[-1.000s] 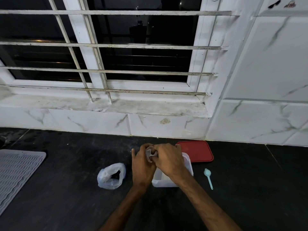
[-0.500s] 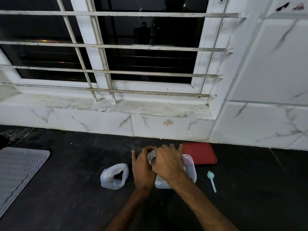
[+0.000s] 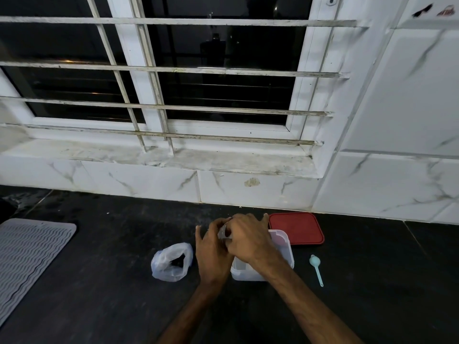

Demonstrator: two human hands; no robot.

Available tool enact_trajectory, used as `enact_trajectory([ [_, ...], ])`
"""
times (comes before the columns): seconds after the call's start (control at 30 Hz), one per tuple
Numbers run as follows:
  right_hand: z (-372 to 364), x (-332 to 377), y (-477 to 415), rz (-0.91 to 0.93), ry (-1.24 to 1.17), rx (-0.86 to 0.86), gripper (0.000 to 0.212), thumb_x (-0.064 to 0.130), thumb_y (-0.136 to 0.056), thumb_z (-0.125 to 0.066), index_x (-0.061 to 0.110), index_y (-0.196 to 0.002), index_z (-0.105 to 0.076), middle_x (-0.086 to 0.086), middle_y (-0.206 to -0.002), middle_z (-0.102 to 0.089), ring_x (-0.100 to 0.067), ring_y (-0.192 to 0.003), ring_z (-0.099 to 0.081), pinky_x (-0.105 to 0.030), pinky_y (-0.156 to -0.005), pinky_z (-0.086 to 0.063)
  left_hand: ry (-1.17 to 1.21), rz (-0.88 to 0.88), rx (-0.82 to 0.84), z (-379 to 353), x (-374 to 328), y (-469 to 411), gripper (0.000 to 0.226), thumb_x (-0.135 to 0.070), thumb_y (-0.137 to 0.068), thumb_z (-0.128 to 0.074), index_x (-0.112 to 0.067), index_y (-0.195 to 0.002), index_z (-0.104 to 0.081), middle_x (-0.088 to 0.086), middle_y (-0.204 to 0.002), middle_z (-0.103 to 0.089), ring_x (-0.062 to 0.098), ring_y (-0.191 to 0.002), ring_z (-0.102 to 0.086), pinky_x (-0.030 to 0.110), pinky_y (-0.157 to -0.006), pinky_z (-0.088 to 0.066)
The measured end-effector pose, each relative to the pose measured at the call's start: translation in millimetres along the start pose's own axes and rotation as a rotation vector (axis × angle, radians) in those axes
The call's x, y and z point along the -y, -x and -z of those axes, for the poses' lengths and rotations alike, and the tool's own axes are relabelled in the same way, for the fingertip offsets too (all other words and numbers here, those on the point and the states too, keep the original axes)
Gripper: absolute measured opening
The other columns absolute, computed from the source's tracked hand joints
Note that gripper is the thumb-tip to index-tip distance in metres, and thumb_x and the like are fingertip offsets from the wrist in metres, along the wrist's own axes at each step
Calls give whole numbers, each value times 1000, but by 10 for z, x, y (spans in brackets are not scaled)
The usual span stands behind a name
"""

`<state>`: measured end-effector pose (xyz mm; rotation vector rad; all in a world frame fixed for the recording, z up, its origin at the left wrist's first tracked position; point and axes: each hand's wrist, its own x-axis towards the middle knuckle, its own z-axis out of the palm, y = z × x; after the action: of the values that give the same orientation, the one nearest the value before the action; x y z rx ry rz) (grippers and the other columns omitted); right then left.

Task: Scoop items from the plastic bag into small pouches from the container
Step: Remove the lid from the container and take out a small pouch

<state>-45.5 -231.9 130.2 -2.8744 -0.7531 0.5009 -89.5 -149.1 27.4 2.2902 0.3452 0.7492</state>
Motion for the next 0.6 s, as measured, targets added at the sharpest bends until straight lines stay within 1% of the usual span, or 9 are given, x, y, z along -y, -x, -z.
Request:
enact_trajectory([
  [0.13, -37, 24, 28, -28, 14, -76, 44, 47, -91, -60, 25, -129, -57, -3, -134, -58, -26, -131, -47, -66, -116, -8, -39, -18, 2, -3, -9, -28, 36, -24, -84, -73, -28, -113, -53, -12, -101, -69, 6, -101, -65, 47, -119, -26],
  [0.27, -89, 58, 35, -10, 92, -71, 52, 40, -90, -64, 24, -137, -50, -4, -148, -45, -29, -139, -36, -71, -112, -6, -24, 2, 6, 10, -12, 14, 39, -21, -83, -75, -26, -116, -53, -13, -97, -69, 6, -96, -67, 43, -121, -22],
  [0.37, -105, 43, 30, 34, 47, -32, 51, 41, -91, -63, 23, -137, -50, -4, -146, -46, -28, -137, -38, -67, -115, -9, 23, 13, -27, 57, -41, 72, 47, -13, -79, -78, -31, -112, -50, -5, -101, -71, 12, -99, -67, 53, -115, -31],
  [0.4, -129, 21, 29, 46, -3, -25, 47, 42, -92, -62, 22, -134, -54, -3, -141, -52, -26, -133, -43, -64, -116, -13, 48, 18, -48, 71, -47, 98, 51, -9, -76, -79, -33, -110, -48, -7, -99, -70, 8, -98, -64, 58, -109, -38],
  [0.43, -148, -14, 34, 60, -84, -35, 40, 41, -92, -61, 22, -127, -60, -2, -133, -58, -24, -127, -50, -60, -117, -19, 81, 35, -70, 77, -42, 117, 52, -7, -74, -79, -33, -108, -48, -16, -95, -66, -3, -96, -59, 60, -102, -43],
  [0.47, -170, -60, 50, 81, -194, -50, 32, 39, -93, -61, 22, -119, -65, -1, -123, -65, -20, -117, -57, -54, -115, -30, 116, 68, -81, 88, -32, 152, 52, -7, -73, -79, -34, -107, -49, -25, -91, -60, -12, -93, -54, 60, -98, -46],
  [0.5, -190, -114, 61, 102, -311, -71, 25, 36, -93, -61, 21, -112, -70, 0, -114, -69, -17, -107, -63, -46, -108, -42, 146, 106, -83, 96, -12, 192, 50, -10, -74, -79, -35, -106, -50, -31, -90, -55, -17, -93, -51, 58, -97, -47],
  [0.53, -200, -165, 78, 121, -396, -87, 21, 33, -94, -61, 21, -108, -72, 2, -109, -72, -13, -100, -65, -37, -99, -49, 167, 137, -78, 112, 8, 242, 48, -15, -75, -79, -37, -106, -50, -33, -91, -54, -16, -97, -52, 53, -96, -49],
  [0.6, -214, -270, 94, 171, -476, -95, 19, 30, -94, -61, 23, -106, -74, 5, -106, -73, -8, -97, -66, -30, -90, -52, 199, 196, -58, 124, 54, 366, 39, -30, -77, -80, -35, -103, -52, -29, -94, -57, -3, -99, -58, 40, -88, -53],
])
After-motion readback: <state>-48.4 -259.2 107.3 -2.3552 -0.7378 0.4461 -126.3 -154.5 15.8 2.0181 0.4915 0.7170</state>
